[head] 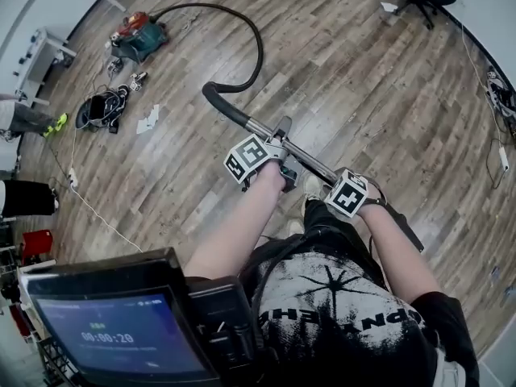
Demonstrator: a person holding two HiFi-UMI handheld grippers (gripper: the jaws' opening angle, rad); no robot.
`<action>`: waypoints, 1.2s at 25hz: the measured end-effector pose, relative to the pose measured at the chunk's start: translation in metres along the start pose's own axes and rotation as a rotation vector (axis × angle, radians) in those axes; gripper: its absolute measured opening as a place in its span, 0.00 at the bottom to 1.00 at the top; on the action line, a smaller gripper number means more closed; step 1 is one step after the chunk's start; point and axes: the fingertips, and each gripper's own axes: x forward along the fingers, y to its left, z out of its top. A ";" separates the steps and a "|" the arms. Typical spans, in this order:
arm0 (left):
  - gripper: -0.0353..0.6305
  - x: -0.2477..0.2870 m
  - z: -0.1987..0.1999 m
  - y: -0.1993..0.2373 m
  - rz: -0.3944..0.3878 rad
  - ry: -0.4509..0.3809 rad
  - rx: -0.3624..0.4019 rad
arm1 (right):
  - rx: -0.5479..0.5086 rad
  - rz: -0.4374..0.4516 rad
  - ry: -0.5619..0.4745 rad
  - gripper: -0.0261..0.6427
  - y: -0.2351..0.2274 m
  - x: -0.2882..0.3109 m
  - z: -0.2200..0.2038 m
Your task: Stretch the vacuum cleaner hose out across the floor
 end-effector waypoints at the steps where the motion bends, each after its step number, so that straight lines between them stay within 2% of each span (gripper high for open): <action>1: 0.12 -0.008 -0.007 -0.002 -0.008 0.002 -0.003 | 0.002 -0.005 0.003 0.16 0.010 -0.002 -0.005; 12: 0.12 -0.067 -0.090 -0.005 0.006 0.000 -0.062 | -0.001 0.001 0.061 0.16 0.080 -0.030 -0.078; 21: 0.12 -0.076 -0.147 -0.029 0.020 -0.070 -0.066 | -0.069 0.019 0.052 0.16 0.083 -0.060 -0.137; 30: 0.12 -0.065 -0.236 -0.044 0.055 -0.101 -0.082 | -0.101 0.065 0.062 0.16 0.082 -0.089 -0.229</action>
